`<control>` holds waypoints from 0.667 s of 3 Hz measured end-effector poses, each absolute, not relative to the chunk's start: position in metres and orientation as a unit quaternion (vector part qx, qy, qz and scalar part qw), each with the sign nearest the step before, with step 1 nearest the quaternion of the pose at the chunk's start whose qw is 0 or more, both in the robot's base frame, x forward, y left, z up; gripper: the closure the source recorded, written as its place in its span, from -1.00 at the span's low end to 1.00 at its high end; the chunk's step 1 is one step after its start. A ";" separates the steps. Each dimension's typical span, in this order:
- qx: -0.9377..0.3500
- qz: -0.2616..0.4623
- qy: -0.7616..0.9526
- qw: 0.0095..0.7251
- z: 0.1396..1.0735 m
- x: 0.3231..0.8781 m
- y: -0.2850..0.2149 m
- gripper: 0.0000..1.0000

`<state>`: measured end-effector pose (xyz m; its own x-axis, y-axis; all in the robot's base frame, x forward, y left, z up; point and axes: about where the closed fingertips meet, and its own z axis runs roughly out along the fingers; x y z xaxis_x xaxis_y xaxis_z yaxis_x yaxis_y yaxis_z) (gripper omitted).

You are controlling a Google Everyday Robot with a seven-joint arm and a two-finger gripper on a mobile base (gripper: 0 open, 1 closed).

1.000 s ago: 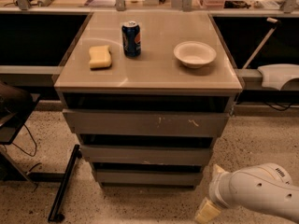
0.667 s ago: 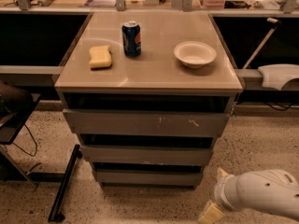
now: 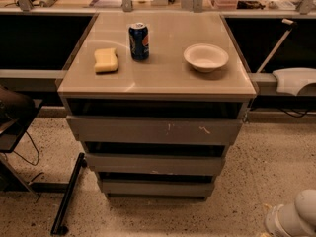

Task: Open bottom drawer

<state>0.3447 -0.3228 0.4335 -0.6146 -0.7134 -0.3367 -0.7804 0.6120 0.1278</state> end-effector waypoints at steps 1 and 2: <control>-0.439 0.159 0.877 0.109 0.410 0.340 -0.334 -1.00; -0.444 0.168 0.871 0.124 0.399 0.344 -0.337 -1.00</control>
Offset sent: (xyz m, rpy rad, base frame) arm 0.0071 -0.0220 -0.0511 0.0943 -0.0187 0.0966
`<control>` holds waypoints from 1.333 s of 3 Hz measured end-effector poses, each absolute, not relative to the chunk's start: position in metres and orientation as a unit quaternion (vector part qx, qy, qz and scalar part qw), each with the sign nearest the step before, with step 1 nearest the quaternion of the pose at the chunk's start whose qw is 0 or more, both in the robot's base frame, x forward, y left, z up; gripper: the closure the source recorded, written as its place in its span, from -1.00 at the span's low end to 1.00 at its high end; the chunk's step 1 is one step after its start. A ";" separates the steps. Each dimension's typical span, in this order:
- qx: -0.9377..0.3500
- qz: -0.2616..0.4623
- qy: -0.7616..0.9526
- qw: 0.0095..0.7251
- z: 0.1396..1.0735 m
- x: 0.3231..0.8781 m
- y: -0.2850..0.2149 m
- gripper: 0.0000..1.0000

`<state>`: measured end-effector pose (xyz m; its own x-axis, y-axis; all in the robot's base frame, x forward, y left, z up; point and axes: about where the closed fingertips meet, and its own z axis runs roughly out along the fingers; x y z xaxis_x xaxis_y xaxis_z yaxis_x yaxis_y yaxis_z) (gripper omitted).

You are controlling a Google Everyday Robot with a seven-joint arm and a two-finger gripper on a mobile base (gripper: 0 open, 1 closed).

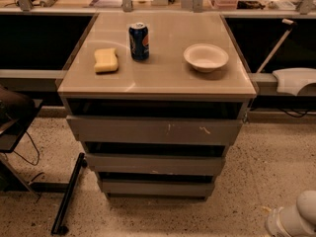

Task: Open bottom drawer

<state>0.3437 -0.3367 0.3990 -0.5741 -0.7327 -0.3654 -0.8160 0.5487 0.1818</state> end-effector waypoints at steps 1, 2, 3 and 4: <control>-0.465 0.230 0.844 0.138 0.369 0.360 -0.319 -1.00; -0.519 0.332 0.773 0.150 0.333 0.390 -0.260 -1.00; -0.532 0.370 0.746 0.151 0.313 0.390 -0.249 -1.00; -0.530 0.366 0.747 0.163 0.302 0.391 -0.246 -1.00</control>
Offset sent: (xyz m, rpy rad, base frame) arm 0.1825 0.0879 -0.0899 0.6296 0.0114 0.4911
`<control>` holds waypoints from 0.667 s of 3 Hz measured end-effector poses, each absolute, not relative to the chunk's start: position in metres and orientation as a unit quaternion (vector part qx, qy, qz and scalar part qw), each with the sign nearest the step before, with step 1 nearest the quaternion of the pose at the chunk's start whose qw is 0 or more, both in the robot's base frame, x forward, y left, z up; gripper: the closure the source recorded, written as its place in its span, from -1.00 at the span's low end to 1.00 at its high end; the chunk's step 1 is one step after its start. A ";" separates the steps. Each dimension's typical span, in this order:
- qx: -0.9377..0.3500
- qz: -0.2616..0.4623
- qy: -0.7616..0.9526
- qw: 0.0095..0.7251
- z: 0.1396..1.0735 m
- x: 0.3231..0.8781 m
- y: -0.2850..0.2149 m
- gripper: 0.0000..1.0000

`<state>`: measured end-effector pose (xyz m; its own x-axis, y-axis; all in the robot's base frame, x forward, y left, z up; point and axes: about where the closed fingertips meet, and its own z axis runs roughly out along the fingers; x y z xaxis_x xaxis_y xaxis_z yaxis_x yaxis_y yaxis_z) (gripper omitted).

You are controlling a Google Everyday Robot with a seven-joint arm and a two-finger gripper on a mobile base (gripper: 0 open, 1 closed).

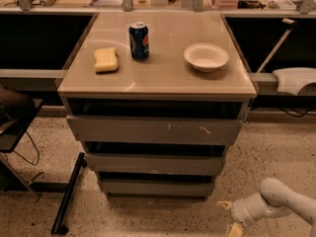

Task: Open bottom drawer

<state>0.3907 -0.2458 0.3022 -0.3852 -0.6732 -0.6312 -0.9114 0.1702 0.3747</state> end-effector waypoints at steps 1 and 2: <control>-0.540 0.351 0.732 0.224 0.277 0.370 -0.225 -1.00; -0.528 0.282 0.718 0.356 0.281 0.404 -0.206 -1.00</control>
Offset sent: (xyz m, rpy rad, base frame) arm 0.1217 0.0245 -0.0005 0.0099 -0.9093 -0.4722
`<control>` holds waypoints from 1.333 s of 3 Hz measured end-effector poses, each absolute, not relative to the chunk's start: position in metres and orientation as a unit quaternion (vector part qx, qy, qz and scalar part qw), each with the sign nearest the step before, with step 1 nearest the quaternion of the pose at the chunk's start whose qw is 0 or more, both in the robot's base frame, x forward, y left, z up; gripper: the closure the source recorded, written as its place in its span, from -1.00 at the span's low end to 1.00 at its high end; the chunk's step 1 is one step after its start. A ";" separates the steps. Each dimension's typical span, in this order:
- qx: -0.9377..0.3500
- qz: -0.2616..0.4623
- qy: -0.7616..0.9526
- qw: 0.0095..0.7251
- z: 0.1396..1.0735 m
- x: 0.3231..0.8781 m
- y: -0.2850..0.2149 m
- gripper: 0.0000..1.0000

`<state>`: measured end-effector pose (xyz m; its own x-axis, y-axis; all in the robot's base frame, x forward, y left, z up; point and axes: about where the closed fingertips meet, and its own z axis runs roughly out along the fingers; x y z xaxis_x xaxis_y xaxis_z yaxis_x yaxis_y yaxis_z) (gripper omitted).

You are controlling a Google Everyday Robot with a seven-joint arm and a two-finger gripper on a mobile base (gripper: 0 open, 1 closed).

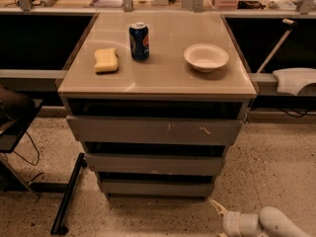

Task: Open bottom drawer

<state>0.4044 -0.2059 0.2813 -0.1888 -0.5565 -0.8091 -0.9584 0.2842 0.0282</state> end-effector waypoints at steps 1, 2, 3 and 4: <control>-0.522 0.242 0.711 0.404 0.298 0.439 -0.198 -1.00; -0.538 0.227 0.708 0.396 0.280 0.439 -0.188 -1.00; -0.557 0.190 0.699 0.406 0.252 0.476 -0.168 -1.00; -0.516 0.158 0.707 0.457 0.248 0.531 -0.161 -1.00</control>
Offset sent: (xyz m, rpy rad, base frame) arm 0.0410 0.0207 -0.0273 -0.1174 -0.1750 -0.0291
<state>0.5309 -0.1609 0.2476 -0.0497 -0.5858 -0.8089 -0.8747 0.4165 -0.2478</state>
